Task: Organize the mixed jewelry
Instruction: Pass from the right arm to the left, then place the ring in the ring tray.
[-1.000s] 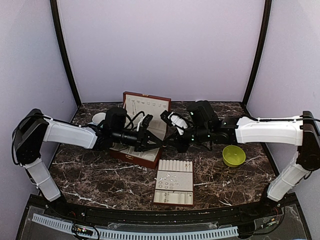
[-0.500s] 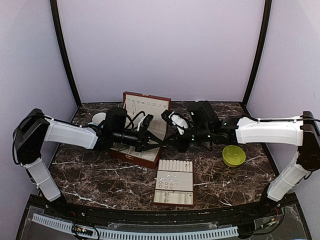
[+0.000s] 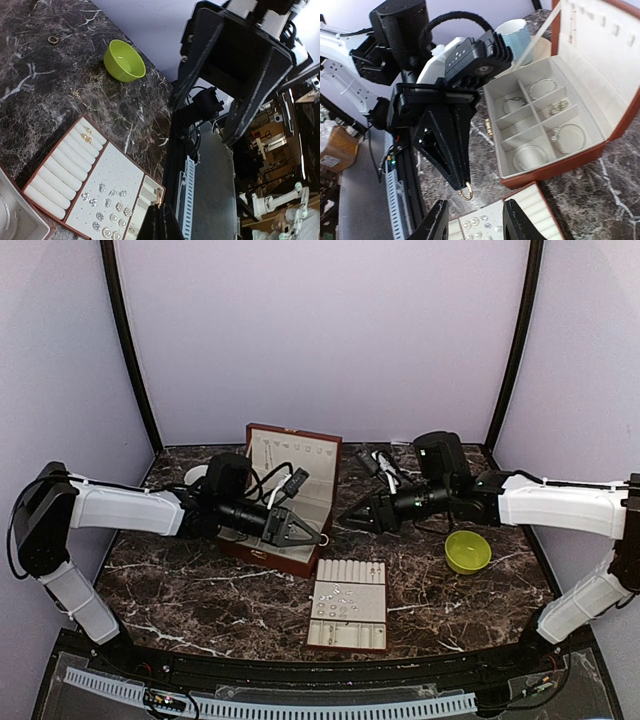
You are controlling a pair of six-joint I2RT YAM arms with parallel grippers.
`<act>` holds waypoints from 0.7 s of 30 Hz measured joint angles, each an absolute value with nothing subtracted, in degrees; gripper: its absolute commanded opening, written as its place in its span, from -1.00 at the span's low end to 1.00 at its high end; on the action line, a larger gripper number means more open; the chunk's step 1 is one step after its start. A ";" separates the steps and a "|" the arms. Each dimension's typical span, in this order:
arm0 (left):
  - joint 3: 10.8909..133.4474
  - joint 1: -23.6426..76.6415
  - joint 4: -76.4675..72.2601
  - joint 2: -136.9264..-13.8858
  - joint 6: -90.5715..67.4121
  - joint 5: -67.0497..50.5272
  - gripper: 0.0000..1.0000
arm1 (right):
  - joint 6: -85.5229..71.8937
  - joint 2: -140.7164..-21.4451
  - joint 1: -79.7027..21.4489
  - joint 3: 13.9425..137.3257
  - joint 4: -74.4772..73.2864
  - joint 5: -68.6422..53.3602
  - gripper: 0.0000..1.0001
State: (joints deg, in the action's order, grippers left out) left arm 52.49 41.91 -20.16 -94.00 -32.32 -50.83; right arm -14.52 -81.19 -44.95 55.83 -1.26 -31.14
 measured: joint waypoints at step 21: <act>57.98 45.30 -2.39 -89.95 -7.14 -56.40 -1.00 | -21.28 -86.56 -49.82 55.16 0.82 -46.70 -0.68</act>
State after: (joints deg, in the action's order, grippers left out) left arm 57.98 45.30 -2.39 -89.95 -7.14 -56.40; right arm -21.28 -86.56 -49.82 55.16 0.82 -46.70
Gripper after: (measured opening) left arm 0.026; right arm 0.191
